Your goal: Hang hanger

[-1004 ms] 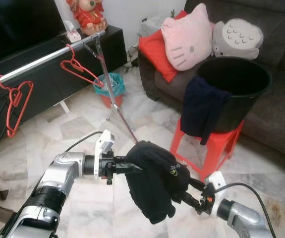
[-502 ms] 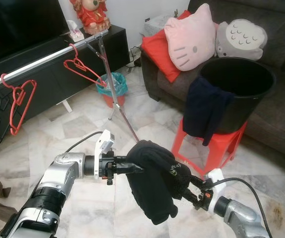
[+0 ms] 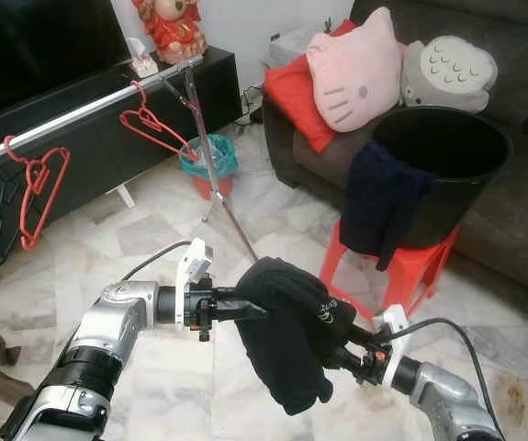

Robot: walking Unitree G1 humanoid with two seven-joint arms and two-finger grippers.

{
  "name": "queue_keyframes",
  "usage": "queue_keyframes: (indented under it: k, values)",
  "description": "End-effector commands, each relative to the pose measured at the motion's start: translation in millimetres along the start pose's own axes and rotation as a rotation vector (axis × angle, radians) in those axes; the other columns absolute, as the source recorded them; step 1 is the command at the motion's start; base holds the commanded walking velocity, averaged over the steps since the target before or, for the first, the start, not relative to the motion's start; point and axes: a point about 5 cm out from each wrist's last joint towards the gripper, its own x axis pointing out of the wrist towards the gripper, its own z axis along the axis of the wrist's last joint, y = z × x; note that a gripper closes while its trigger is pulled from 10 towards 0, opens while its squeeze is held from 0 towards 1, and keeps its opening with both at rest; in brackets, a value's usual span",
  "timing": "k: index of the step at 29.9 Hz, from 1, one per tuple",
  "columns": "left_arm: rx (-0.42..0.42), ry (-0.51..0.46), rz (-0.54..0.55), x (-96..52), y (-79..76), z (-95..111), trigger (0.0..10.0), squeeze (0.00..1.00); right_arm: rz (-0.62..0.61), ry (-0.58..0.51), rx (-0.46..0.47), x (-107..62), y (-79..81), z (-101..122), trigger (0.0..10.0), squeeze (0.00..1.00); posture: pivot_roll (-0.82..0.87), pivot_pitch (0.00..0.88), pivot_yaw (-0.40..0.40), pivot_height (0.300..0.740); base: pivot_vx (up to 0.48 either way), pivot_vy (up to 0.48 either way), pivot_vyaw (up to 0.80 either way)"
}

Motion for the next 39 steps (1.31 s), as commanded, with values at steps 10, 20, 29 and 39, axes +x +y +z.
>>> queue_keyframes:
  k: [10, 20, 29, 39]
  values:
    - [0.013, -0.018, 0.001, -1.5, -1.1, 3.5, 10.0, 0.00, 0.089, -0.017, 0.037, 8.5, 9.6, -1.3, 0.0, 0.00, -0.01, 0.036, 0.122, 0.740, 0.000, 0.000, 0.00]
    - [0.012, -0.015, 0.006, -1.1, -0.4, 2.3, 10.0, 0.00, 0.087, 0.001, 0.044, 7.0, 10.5, -6.1, 0.0, 0.00, -0.02, 0.039, 0.123, 0.740, 0.000, 0.000, 0.00]
    - [0.005, -0.012, 0.012, -0.7, 0.1, -0.1, 10.0, 0.00, 0.047, 0.000, 0.033, 6.4, 8.2, -6.6, 0.0, 0.00, -0.02, 0.040, 0.124, 0.740, 0.000, 0.000, 0.00]
    - [0.003, 0.003, 0.023, -0.9, 0.3, -3.8, 10.0, 0.00, 0.036, -0.007, 0.033, 6.1, 7.3, -5.6, 0.0, 0.00, -0.02, 0.041, 0.123, 0.740, 0.000, 0.000, 0.00]
